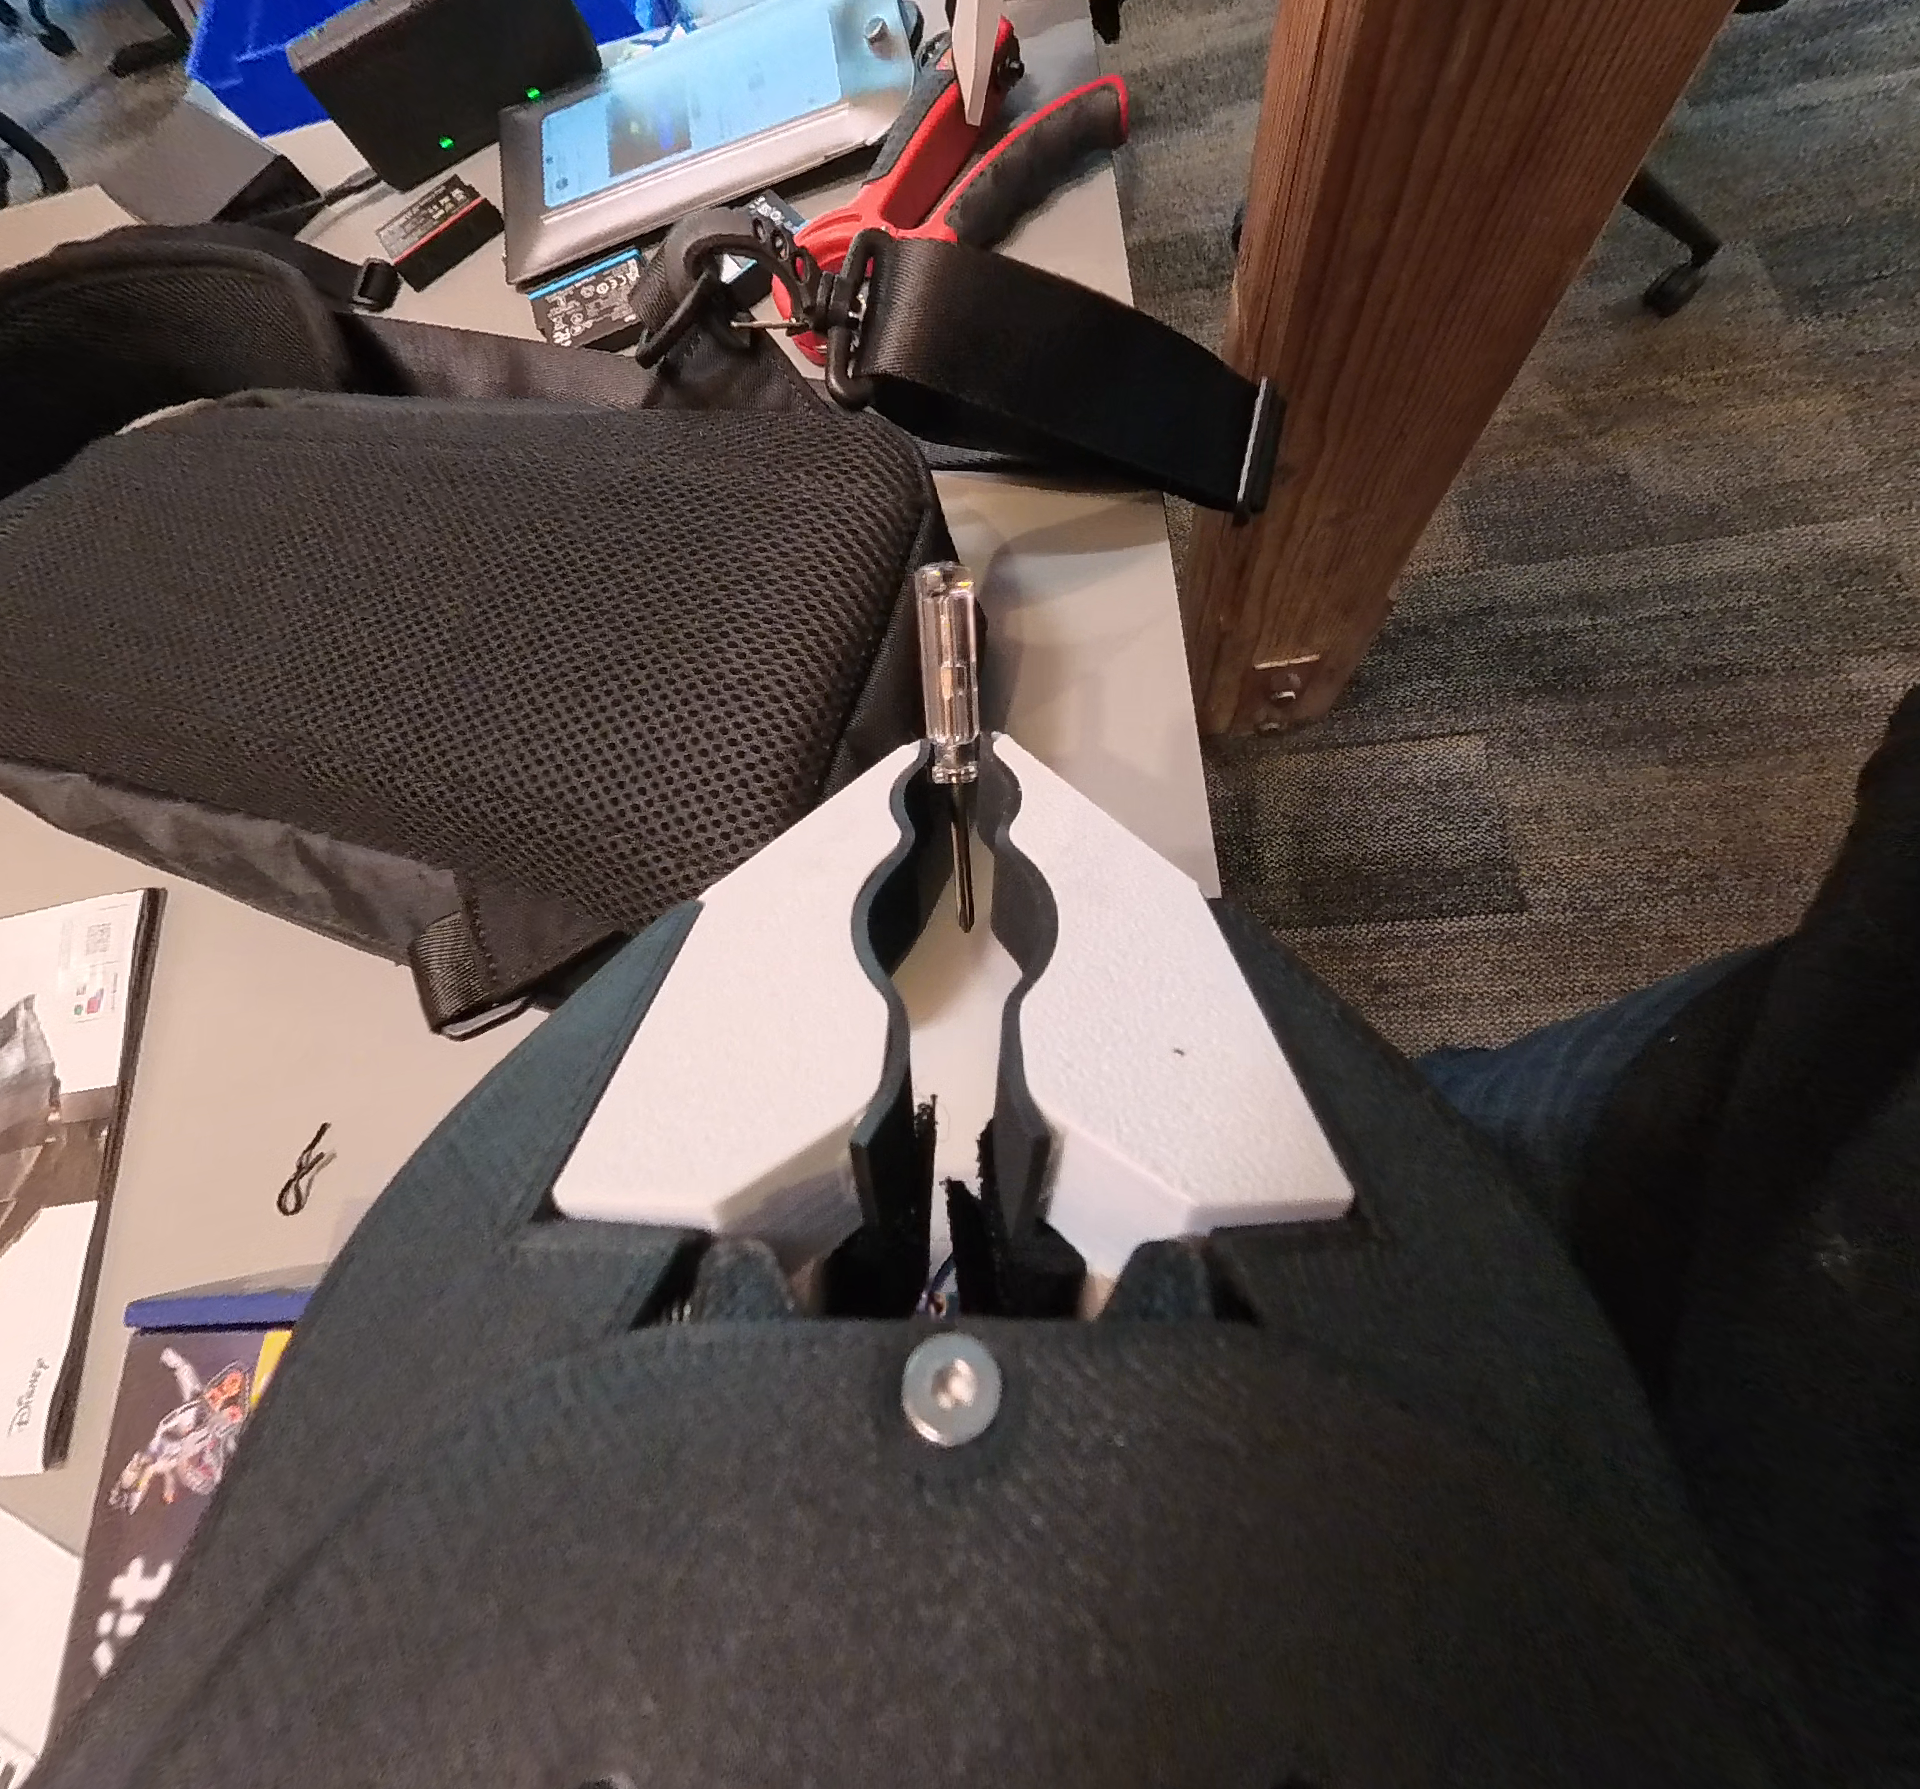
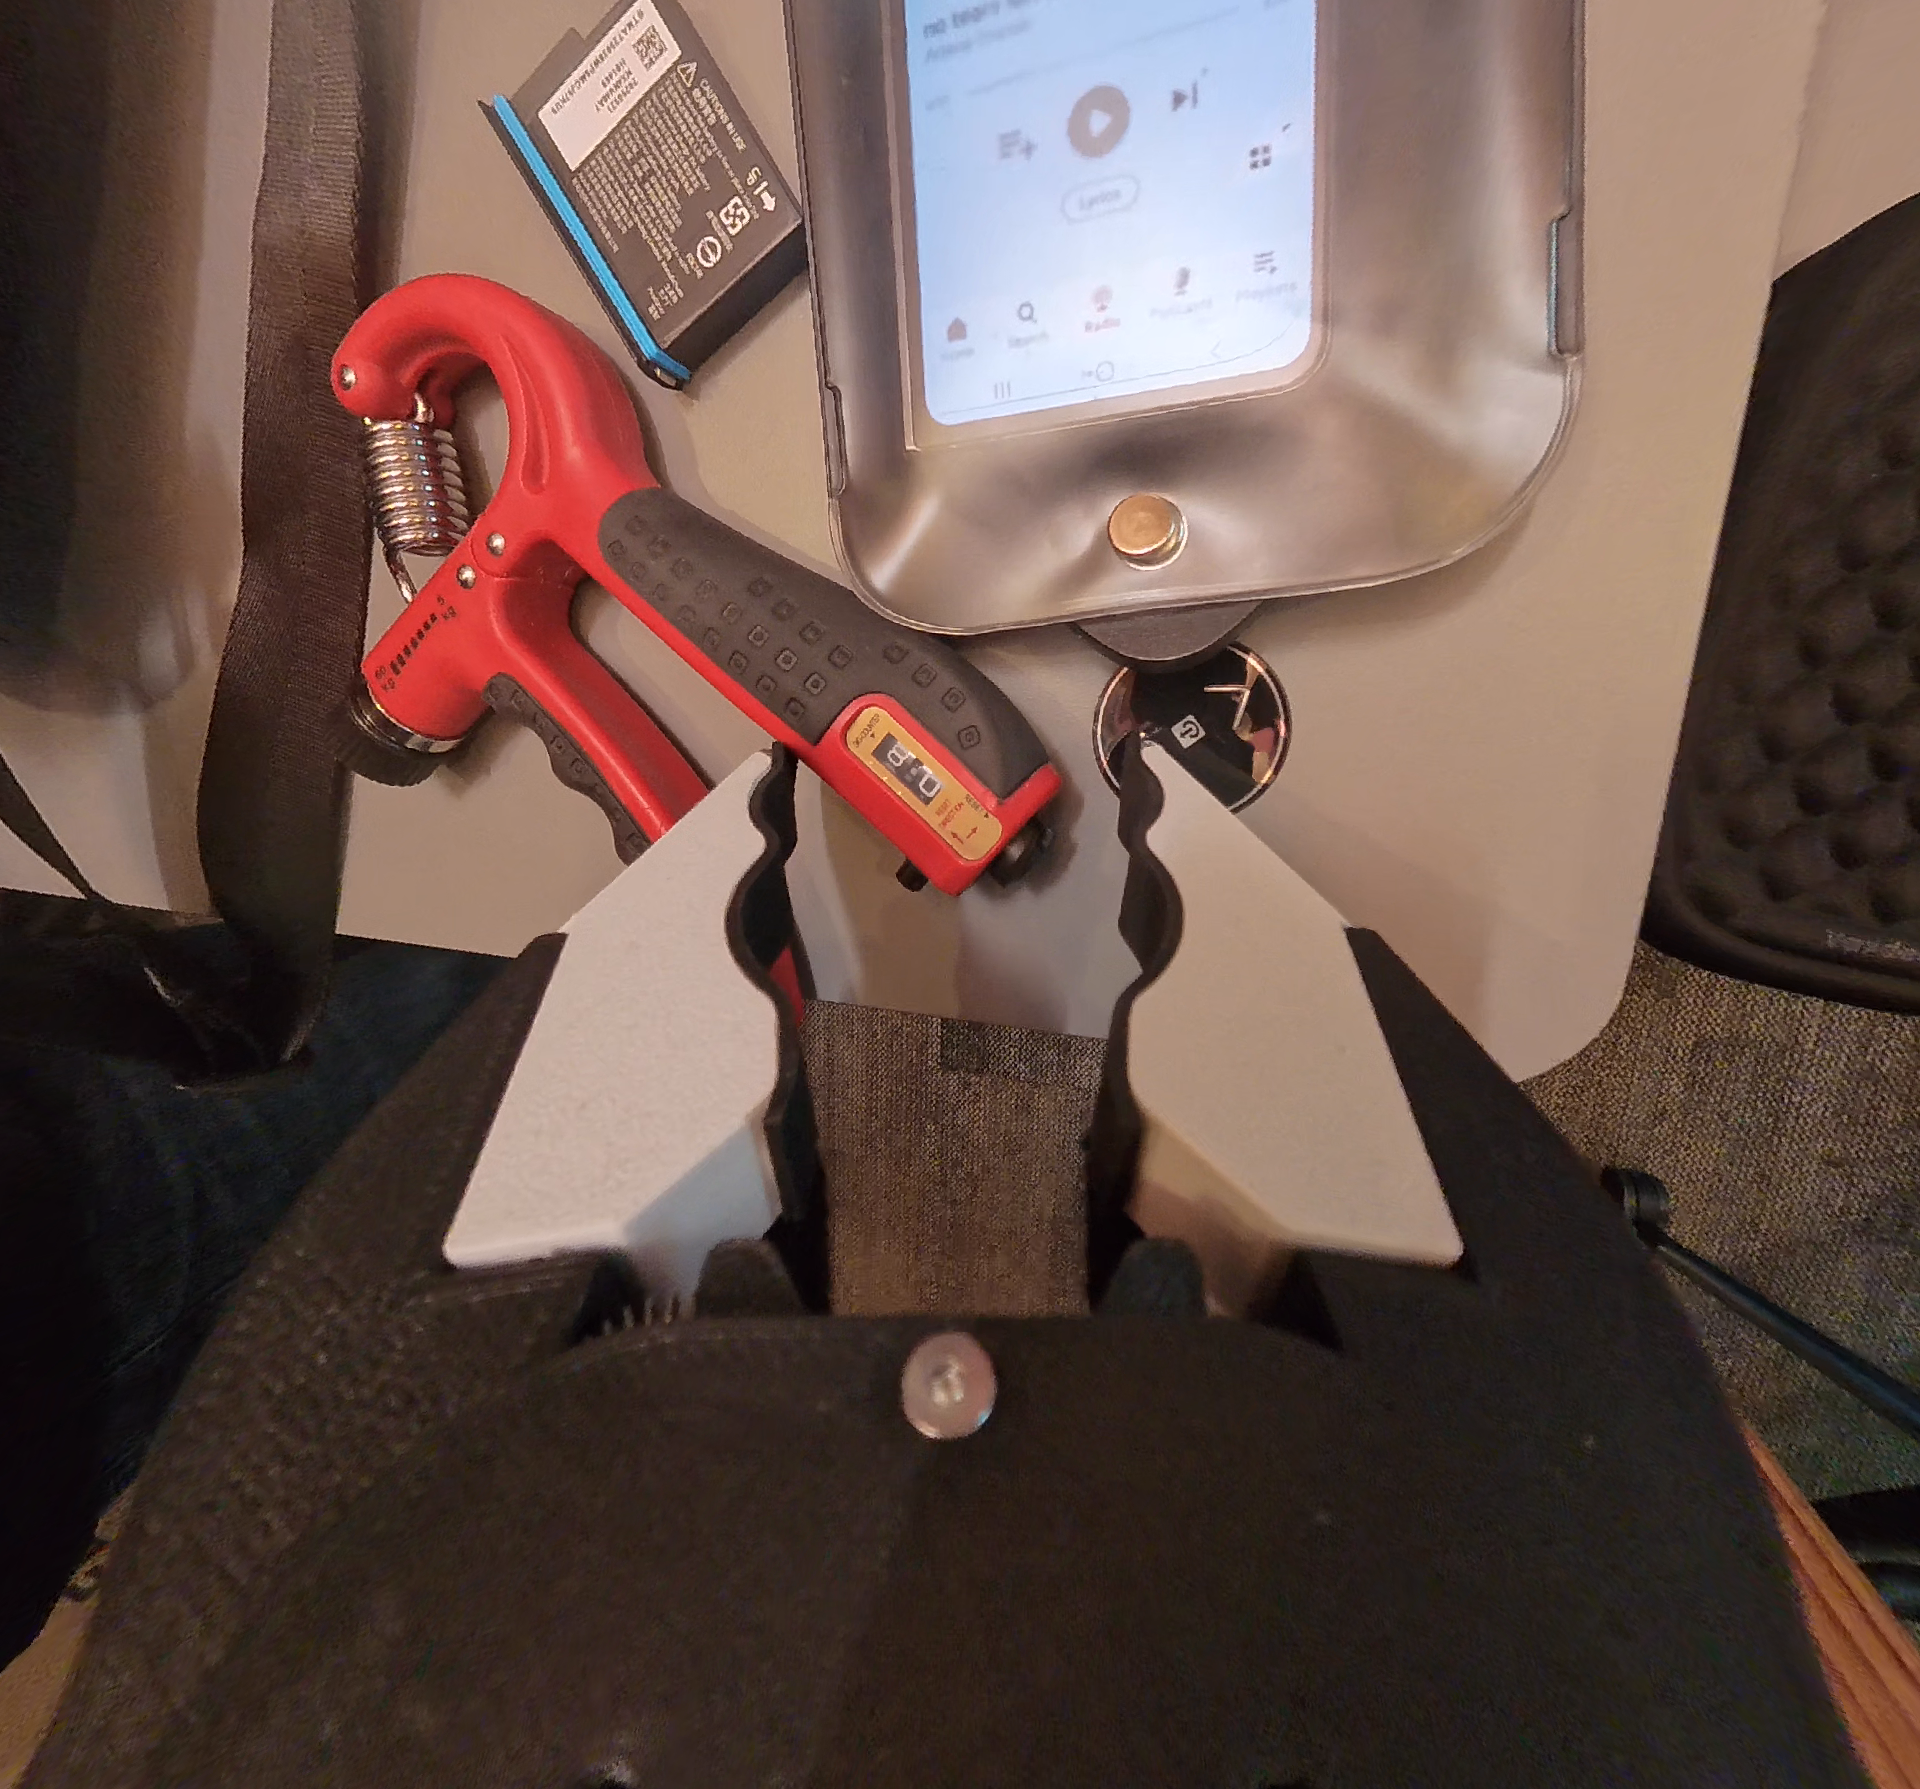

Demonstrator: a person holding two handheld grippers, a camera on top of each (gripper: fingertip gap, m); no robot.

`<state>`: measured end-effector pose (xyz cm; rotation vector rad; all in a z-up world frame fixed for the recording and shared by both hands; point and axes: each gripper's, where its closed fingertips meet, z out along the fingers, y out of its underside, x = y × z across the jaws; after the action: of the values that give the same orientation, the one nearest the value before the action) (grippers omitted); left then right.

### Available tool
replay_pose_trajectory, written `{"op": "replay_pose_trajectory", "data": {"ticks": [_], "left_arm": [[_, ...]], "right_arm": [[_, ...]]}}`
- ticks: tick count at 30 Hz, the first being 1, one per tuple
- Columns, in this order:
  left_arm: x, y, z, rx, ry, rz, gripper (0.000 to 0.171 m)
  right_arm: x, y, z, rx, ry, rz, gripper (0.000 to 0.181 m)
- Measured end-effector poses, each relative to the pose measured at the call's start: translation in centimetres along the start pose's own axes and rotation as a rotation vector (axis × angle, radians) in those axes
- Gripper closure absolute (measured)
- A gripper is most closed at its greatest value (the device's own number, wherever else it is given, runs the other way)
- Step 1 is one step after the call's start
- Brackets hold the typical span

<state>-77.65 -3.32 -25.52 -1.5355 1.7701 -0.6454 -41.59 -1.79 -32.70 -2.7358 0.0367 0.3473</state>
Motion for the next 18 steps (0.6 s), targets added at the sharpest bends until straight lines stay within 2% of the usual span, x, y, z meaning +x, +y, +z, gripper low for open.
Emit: {"op": "replay_pose_trajectory", "data": {"ticks": [18], "left_arm": [[0.39,-0.7,-0.07,0.016,0.004,0.01,0.168]], "right_arm": [[-0.15,0.61,-0.18,0.011,0.008,-0.021,0.121]]}}
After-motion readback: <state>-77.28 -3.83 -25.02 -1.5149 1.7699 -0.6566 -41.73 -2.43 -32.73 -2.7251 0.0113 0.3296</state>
